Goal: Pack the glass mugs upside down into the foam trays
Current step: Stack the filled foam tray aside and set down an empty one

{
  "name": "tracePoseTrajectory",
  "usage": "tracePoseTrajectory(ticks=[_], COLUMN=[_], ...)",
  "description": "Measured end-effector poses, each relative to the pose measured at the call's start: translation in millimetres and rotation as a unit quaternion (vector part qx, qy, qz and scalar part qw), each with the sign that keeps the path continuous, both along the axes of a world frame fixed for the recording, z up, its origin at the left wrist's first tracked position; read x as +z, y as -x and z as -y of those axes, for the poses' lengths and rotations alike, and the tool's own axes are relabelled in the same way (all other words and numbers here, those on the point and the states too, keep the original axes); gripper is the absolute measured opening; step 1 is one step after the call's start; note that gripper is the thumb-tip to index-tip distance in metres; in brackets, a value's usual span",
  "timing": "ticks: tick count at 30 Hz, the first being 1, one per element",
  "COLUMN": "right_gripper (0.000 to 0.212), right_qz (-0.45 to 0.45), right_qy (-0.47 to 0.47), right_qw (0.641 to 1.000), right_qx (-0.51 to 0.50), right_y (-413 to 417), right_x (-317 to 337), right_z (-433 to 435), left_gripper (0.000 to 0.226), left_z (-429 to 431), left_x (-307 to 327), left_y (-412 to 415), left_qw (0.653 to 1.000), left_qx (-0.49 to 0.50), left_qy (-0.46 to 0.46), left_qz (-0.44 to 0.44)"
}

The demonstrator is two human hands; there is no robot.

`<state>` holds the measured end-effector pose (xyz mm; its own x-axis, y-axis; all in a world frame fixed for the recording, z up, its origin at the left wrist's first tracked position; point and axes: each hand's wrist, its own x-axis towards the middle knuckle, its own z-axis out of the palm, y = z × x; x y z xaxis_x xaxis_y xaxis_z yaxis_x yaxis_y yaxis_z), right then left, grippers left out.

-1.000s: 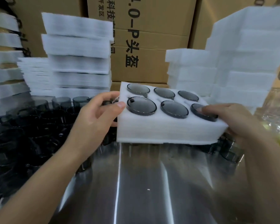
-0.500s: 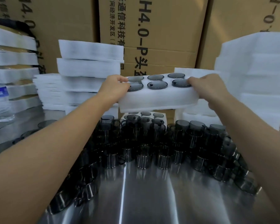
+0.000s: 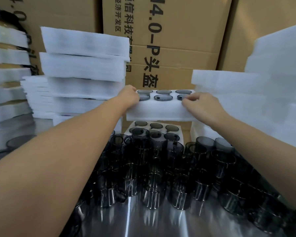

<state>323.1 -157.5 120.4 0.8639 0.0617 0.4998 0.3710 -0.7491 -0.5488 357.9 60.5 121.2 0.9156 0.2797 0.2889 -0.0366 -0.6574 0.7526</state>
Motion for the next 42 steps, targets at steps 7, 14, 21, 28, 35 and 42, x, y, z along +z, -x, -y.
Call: tracePoseTrajectory(ticks=[7, 14, 21, 28, 35, 42], right_gripper=[0.029, 0.036, 0.021, 0.065, 0.057, 0.038], right_qz=[-0.028, -0.074, 0.213, 0.102, -0.008, 0.136], right_qy=[0.173, 0.213, 0.243, 0.238, 0.203, 0.054], right_qw=[0.984, 0.974, 0.941, 0.914, 0.953, 0.989], right_qx=[0.029, 0.024, -0.099, -0.312, -0.225, -0.027], right_y=[-42.3, -44.4, -13.9, -42.8, -39.4, 42.9], right_x=[-35.4, -59.5, -7.8, 74.7, 65.4, 39.6], right_z=[-0.8, -6.0, -3.9, 43.4, 46.7, 54.8], left_gripper=[0.044, 0.04, 0.022, 0.038, 0.026, 0.047], left_z=[-0.1, 1.7, 6.4, 19.9, 9.3, 4.8], left_x=[-25.1, -38.5, -13.1, -3.7, -7.9, 19.7], left_y=[-34.4, -33.4, -9.4, 37.0, 82.6, 110.9], left_qw=[0.998, 0.959, 0.975, 0.995, 0.989, 0.968], left_qx=[-0.019, -0.009, -0.019, -0.095, -0.15, -0.091], left_qy=[-0.045, -0.243, -0.204, -0.037, -0.005, 0.231], left_qz=[-0.04, -0.147, -0.085, -0.019, -0.008, 0.031])
